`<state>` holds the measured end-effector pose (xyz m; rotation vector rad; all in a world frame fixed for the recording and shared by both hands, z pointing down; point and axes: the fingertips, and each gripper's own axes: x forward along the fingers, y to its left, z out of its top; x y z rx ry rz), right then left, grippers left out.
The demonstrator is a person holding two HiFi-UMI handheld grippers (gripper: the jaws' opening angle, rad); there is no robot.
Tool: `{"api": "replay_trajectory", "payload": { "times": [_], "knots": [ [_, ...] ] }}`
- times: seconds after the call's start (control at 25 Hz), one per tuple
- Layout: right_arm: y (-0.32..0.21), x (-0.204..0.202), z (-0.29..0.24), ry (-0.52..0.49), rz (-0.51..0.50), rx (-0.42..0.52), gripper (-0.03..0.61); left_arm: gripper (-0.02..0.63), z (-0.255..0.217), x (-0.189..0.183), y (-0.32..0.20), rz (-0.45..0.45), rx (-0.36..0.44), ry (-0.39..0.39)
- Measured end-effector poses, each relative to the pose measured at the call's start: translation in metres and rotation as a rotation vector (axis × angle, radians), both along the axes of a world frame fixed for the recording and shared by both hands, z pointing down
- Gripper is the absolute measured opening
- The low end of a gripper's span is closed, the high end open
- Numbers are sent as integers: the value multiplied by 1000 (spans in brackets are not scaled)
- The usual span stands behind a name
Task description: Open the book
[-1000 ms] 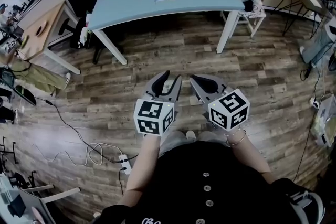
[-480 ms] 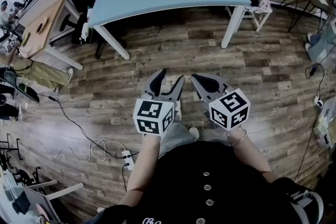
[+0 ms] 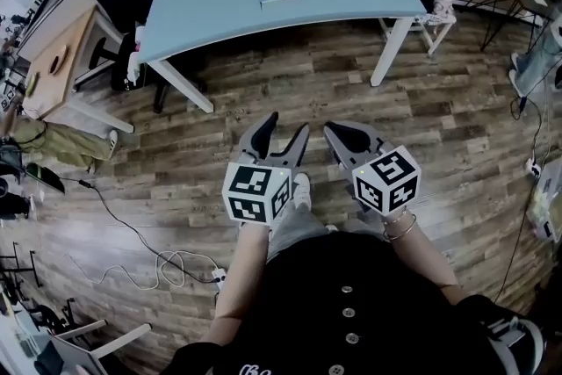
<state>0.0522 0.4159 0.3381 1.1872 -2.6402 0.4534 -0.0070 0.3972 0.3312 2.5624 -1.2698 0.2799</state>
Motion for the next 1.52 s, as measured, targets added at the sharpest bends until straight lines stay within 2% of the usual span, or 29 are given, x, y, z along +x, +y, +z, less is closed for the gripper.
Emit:
{"api": "replay_trajectory", "payload": {
  "times": [0.4,0.72,1.0,1.2,1.52],
  "knots": [
    [-91,-23,-16,-9,81,34,2,229,-6,-32,-93,41,-2,2],
    [-144,-45,-12,-7,101,22,2,229,-9,-60,-146,68,13,0],
    [-162,-61,-13,-27,93,17,2,229,-2,-64,-164,84,-6,12],
    [-169,-52,-4,-45,118,-21,2,229,1,-62,-170,104,-14,11],
    [-189,-41,-2,-56,137,-25,2,229,9,-63,-190,87,-32,16]
  ]
}}
